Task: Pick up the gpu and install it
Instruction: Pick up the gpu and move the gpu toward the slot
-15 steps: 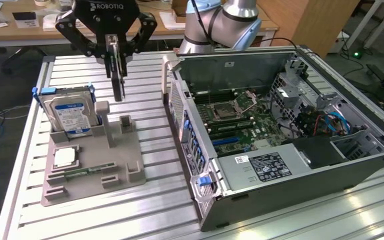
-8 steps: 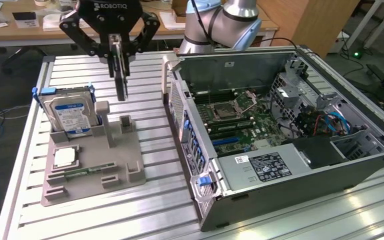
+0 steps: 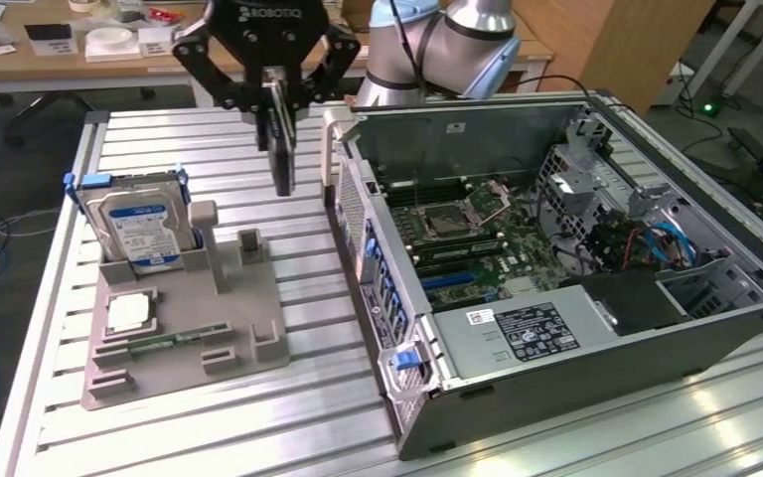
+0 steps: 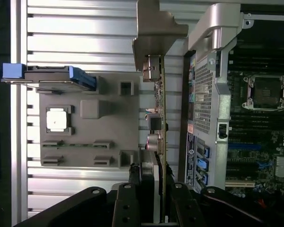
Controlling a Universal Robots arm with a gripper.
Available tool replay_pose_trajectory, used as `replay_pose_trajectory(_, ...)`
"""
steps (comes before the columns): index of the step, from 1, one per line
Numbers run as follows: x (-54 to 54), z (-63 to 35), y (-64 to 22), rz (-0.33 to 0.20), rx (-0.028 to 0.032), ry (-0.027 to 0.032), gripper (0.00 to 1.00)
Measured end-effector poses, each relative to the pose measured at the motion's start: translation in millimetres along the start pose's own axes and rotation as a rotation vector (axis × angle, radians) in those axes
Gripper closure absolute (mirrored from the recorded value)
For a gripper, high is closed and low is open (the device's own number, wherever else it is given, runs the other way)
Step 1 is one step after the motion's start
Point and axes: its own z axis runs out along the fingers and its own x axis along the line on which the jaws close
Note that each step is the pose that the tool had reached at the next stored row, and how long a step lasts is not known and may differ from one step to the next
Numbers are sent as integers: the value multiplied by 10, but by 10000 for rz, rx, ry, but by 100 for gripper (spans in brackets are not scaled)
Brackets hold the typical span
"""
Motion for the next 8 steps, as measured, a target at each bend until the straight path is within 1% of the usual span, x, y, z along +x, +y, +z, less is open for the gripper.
replay_pose_trajectory(3,-124,1,-2,-2,0,0,72)
replay_pose_trajectory(8,-290,0,-5,-3,2,1,72)
